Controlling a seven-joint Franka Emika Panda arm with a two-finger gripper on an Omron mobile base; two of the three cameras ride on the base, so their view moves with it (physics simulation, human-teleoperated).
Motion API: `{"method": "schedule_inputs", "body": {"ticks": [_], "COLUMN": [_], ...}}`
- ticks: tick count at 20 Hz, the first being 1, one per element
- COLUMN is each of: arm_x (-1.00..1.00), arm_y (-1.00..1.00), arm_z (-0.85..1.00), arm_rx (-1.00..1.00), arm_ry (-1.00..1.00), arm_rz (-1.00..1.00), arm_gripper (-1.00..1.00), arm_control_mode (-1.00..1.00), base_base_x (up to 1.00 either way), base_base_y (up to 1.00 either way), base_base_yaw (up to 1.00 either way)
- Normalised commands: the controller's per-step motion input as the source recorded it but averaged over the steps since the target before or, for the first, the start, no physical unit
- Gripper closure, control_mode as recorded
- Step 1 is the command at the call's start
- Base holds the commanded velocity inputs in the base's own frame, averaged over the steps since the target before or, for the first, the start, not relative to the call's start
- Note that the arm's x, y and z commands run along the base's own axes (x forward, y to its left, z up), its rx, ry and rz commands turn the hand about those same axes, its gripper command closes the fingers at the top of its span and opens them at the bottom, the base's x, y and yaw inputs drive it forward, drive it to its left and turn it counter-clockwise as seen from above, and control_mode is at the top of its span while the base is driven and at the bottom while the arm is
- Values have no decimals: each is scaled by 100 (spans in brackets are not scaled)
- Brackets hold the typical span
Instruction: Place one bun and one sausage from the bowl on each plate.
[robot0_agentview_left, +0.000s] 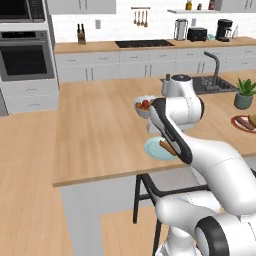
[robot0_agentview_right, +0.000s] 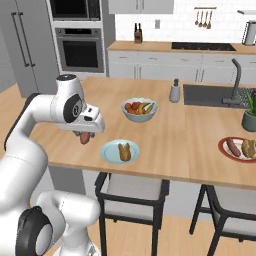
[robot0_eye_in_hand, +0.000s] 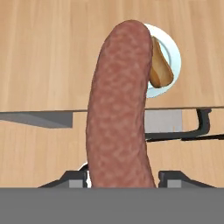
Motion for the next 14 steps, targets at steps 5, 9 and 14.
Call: {"method": "schedule_inputs", "body": {"ticks": [5, 9, 14], "arm_x": [0, 0, 52], "arm_y": [0, 0, -27], "arm_z": [0, 0, -21], "arm_rx": [0, 0, 1], "arm_ry": [0, 0, 0], "arm_rz": [0, 0, 1], "arm_gripper": [100, 100, 100], "arm_control_mode": [100, 100, -100], "base_base_x": [48, 37, 9], "base_base_y": [-21, -20, -5], "base_base_yaw": [0, 0, 0]}}
